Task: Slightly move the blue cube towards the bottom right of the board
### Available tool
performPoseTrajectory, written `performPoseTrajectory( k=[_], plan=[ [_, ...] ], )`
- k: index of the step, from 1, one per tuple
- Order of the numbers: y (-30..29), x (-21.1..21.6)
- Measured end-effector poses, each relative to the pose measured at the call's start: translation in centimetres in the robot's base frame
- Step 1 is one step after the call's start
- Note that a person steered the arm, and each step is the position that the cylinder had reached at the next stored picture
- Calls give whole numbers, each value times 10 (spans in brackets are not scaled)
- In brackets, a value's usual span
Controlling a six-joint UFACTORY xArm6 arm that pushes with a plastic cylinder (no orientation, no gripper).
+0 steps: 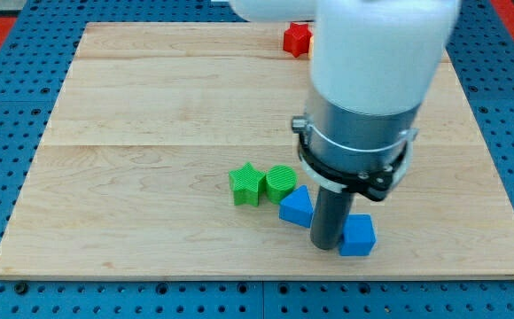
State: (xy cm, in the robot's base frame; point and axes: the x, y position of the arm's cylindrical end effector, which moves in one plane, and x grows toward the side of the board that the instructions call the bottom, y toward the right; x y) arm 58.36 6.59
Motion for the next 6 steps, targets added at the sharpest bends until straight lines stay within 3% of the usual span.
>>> performPoseTrajectory(
  k=[1,3,4,5,6],
  plan=[
    [-23,23],
    [49,2],
    [87,19],
    [14,35],
    [-97,14]
  ],
)
